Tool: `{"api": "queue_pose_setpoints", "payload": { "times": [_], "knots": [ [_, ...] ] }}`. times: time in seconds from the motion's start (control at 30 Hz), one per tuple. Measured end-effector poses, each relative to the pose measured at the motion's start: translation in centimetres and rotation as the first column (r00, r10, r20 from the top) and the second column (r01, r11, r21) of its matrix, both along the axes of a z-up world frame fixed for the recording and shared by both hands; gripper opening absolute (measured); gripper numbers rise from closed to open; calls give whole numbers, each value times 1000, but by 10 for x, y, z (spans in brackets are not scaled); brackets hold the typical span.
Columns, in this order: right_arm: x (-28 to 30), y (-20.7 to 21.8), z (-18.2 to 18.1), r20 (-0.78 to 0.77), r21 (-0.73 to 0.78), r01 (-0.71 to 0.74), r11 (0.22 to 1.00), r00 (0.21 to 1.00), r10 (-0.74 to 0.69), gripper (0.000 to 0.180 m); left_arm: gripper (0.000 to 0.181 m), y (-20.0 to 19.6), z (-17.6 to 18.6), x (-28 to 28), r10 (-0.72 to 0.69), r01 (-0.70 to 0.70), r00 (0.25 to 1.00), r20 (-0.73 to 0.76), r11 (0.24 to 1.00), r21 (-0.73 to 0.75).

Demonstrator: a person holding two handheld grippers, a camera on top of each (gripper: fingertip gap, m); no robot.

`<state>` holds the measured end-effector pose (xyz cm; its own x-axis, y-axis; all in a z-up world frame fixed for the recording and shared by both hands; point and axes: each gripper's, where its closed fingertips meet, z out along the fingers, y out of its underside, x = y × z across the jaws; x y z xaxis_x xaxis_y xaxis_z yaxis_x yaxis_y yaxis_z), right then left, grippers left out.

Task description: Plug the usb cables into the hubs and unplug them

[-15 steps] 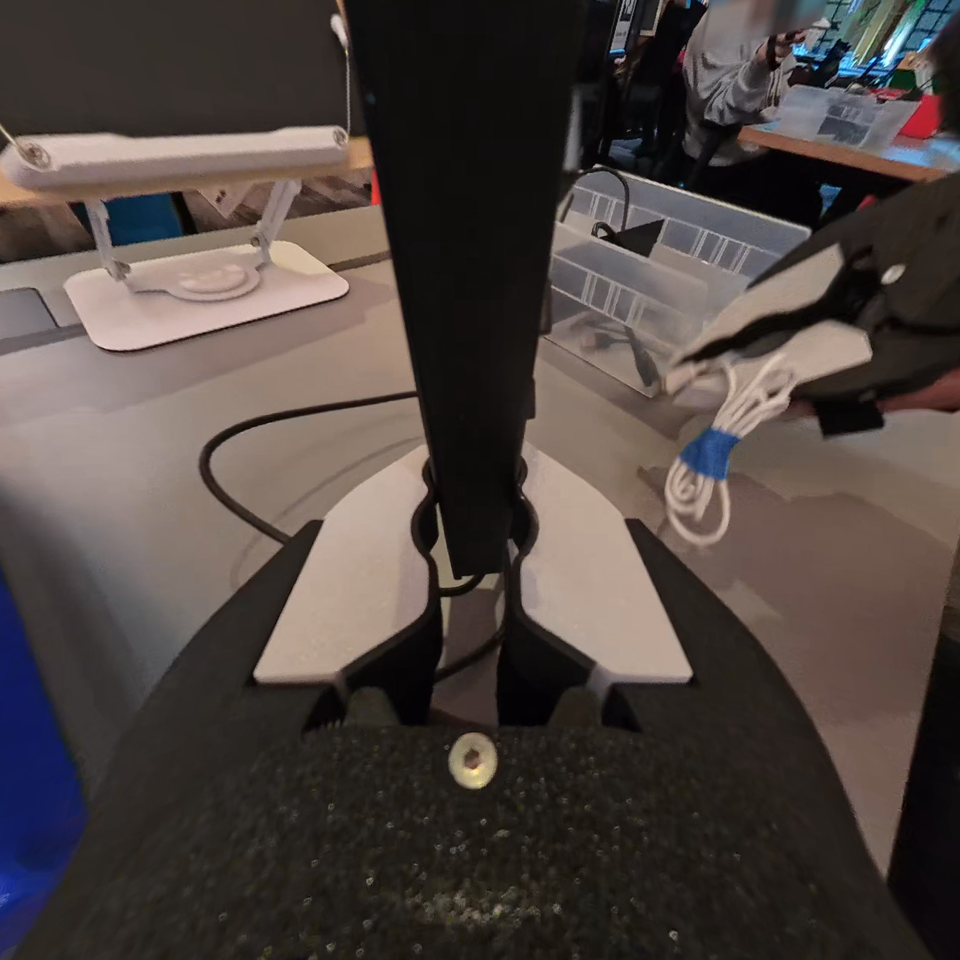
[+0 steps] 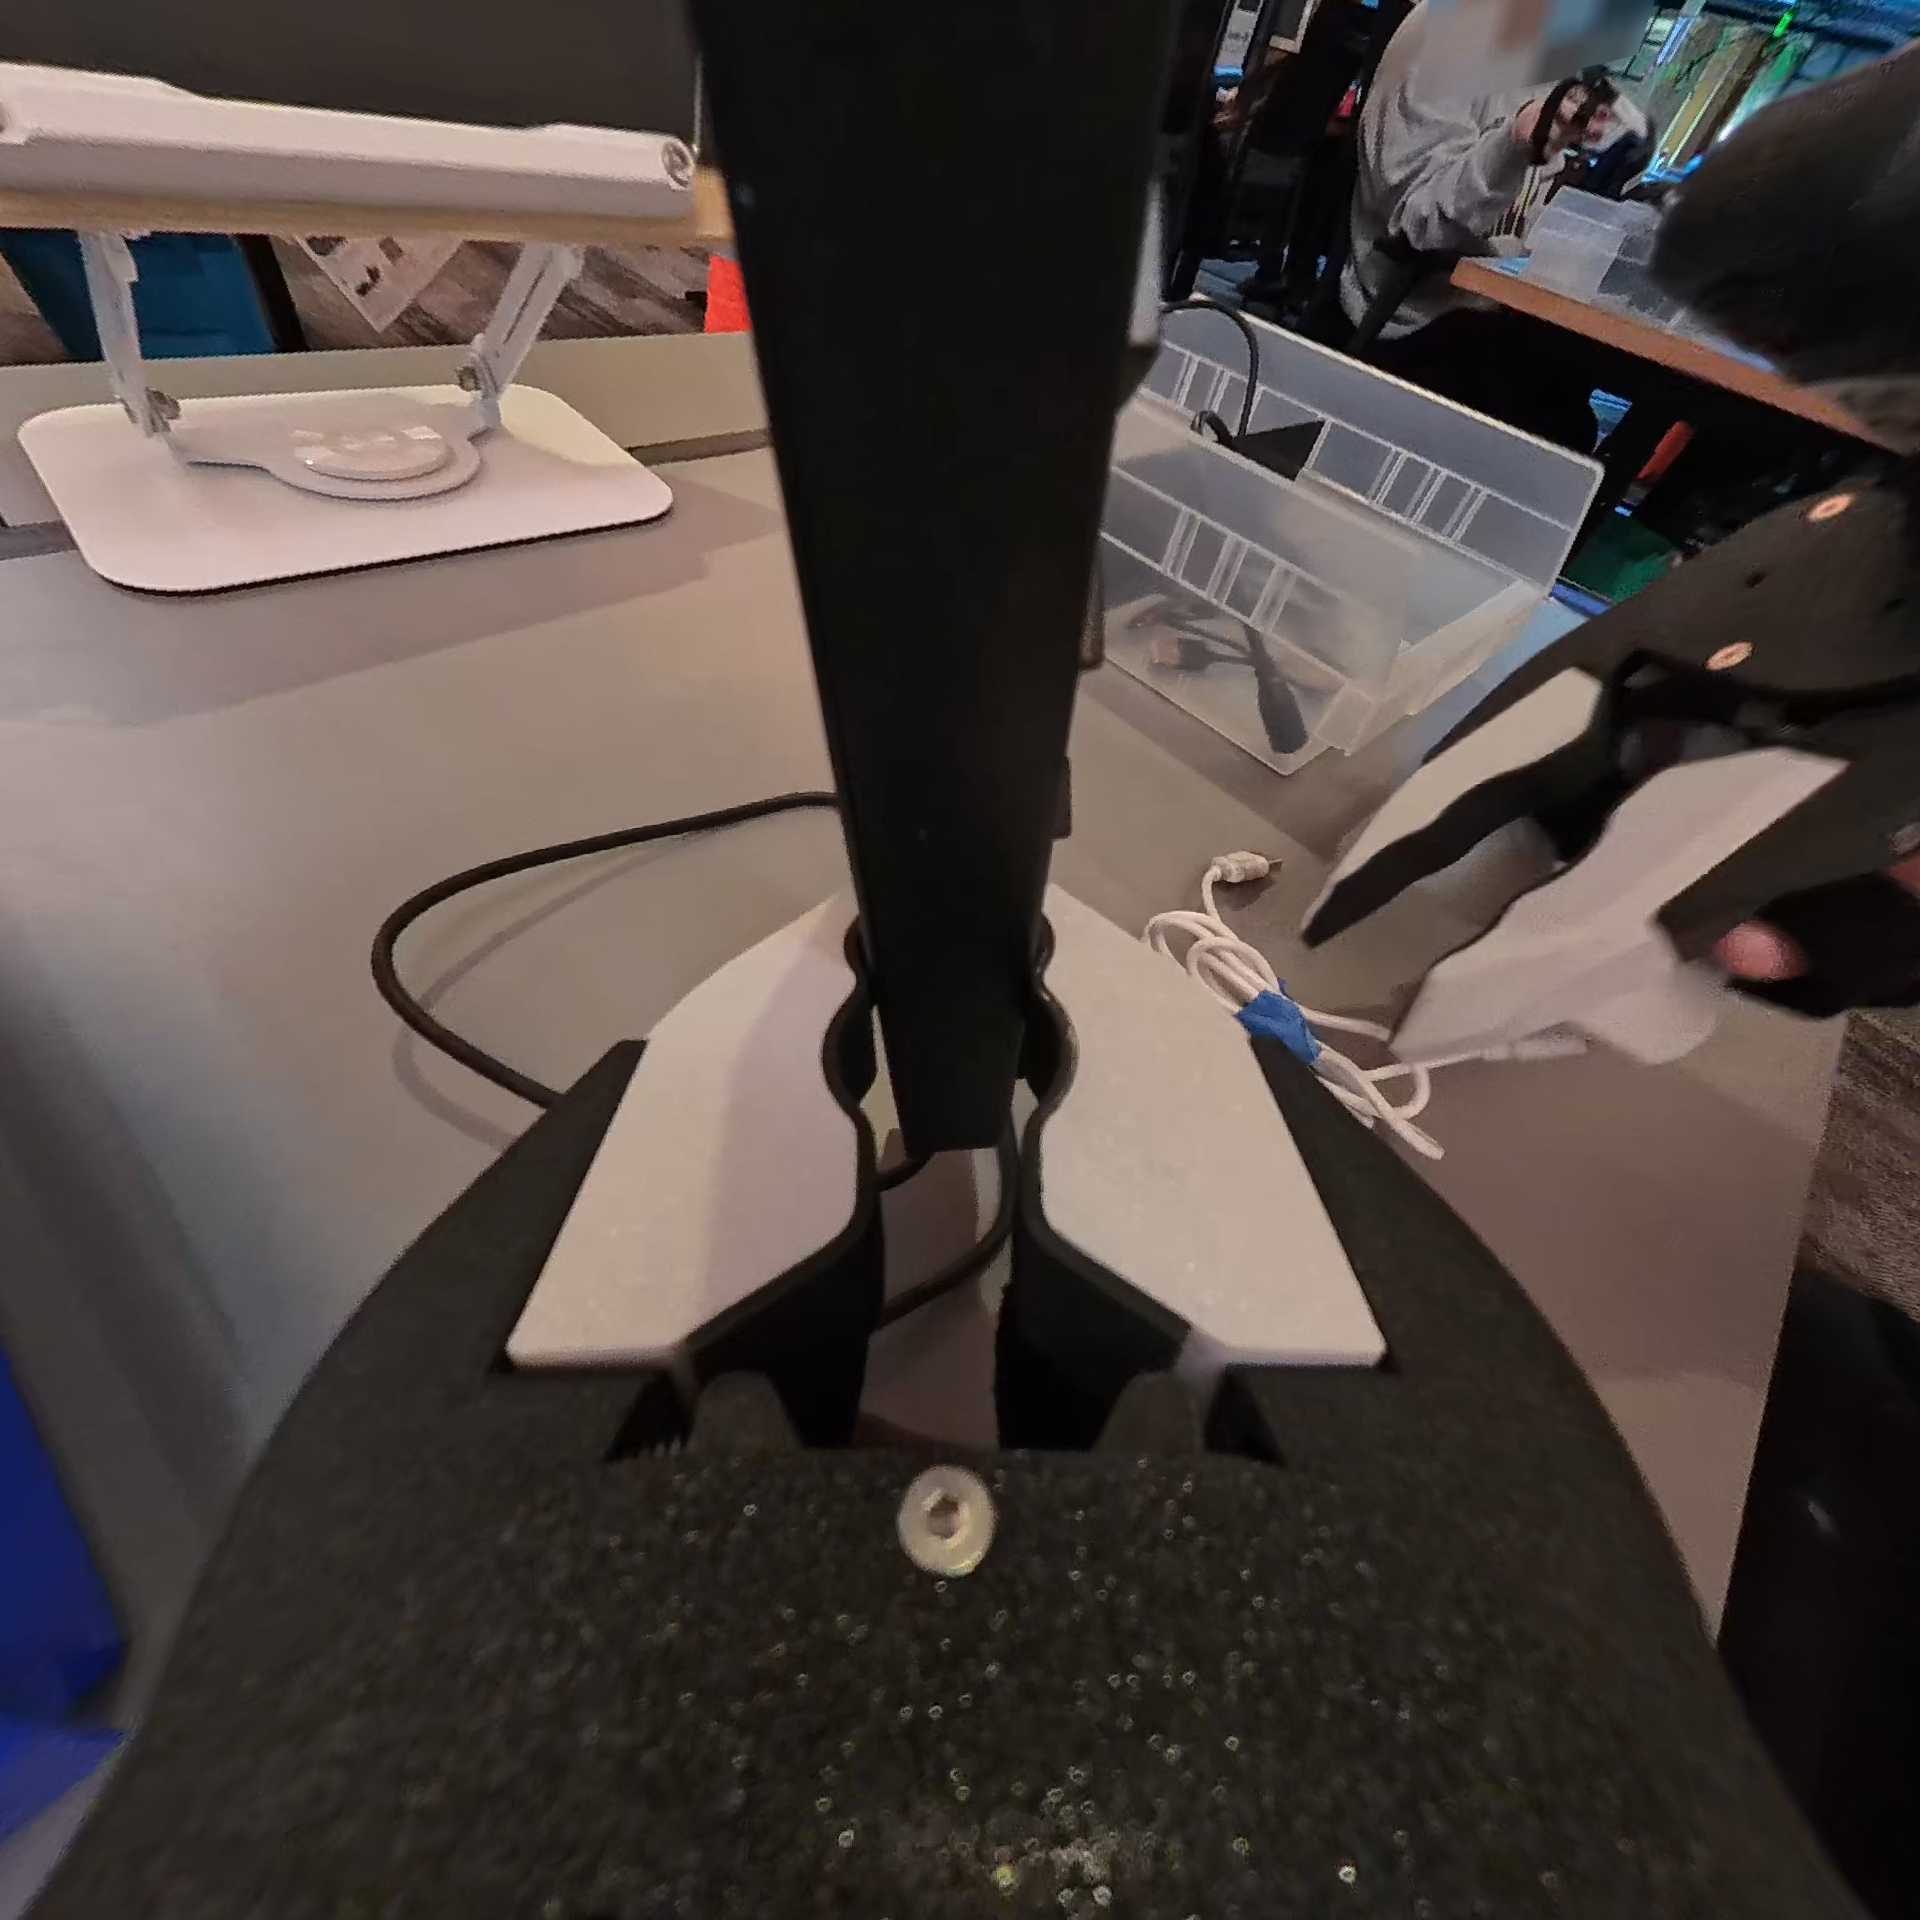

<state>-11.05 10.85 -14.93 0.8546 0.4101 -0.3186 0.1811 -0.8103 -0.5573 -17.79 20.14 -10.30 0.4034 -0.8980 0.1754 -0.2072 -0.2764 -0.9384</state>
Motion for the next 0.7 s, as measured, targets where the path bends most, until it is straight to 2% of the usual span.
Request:
{"api": "queue_pose_setpoints", "payload": {
  "times": [0.1,0.17,0.27,0.4,0.53,0.6,0.67,0.7],
  "knots": [
    [19,9,-34,246,-47,116,992,964,-101,54,23,-4,-3,2,-18,18,1000,-12,1000,-3],
    [-2,6,-38,153,-66,72,995,986,-61,26,23,-6,-3,3,-23,23,1000,-21,1000,8],
    [3,3,-36,249,-33,-27,999,968,34,12,23,-8,-5,4,-28,30,999,-42,999,31],
    [22,3,8,317,100,-147,984,942,108,10,24,-8,-5,4,-29,31,999,-45,999,36],
    [103,4,93,444,297,-54,953,892,-88,10,24,-8,-4,3,-25,26,999,-39,999,31],
    [150,-1,124,502,337,-16,941,849,-165,9,24,-8,-3,3,-26,27,999,-36,999,30],
    [187,-2,127,555,301,-11,954,815,-166,8,24,-8,-4,5,-30,31,999,-38,999,26],
    [203,0,114,593,245,-37,969,797,-120,8,24,-8,-4,5,-32,33,999,-36,999,23]
  ]
}}
